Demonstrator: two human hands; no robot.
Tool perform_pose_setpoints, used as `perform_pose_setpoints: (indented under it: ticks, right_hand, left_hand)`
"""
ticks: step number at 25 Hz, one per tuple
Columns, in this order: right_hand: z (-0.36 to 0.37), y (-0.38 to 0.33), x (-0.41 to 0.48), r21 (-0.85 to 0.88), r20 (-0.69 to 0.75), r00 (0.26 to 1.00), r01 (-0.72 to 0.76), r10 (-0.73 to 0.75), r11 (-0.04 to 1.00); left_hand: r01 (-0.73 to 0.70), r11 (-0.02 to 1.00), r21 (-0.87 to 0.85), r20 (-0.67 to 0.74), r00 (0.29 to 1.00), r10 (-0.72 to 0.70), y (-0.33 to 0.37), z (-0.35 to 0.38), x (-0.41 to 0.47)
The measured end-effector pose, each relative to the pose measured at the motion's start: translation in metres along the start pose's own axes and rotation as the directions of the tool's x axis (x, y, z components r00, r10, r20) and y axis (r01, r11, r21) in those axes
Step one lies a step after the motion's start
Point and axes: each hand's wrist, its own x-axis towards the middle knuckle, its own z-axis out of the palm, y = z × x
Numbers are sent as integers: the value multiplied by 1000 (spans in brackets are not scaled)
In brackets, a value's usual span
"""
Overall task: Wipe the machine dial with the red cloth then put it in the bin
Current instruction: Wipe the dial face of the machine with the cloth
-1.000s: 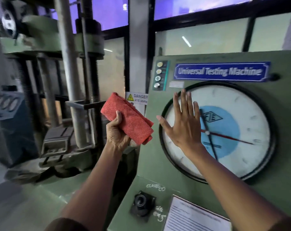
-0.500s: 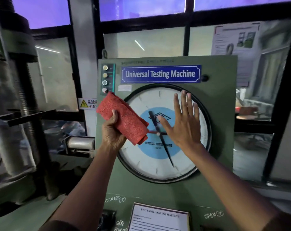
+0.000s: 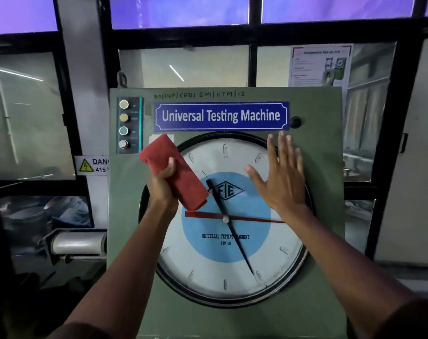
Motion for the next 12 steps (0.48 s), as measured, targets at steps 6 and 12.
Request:
perform_pose_setpoints:
  ticks: [6,12]
  right_hand:
    - [38,38,44,137,32,995,-101,98,985]
    - [68,65,83,633,281,955,-262,99,728]
  left_hand:
    - [-400,702,589,45,884,465,-24,5,41]
    - [-522,-140,842,511,685,520,-42,-2,65]
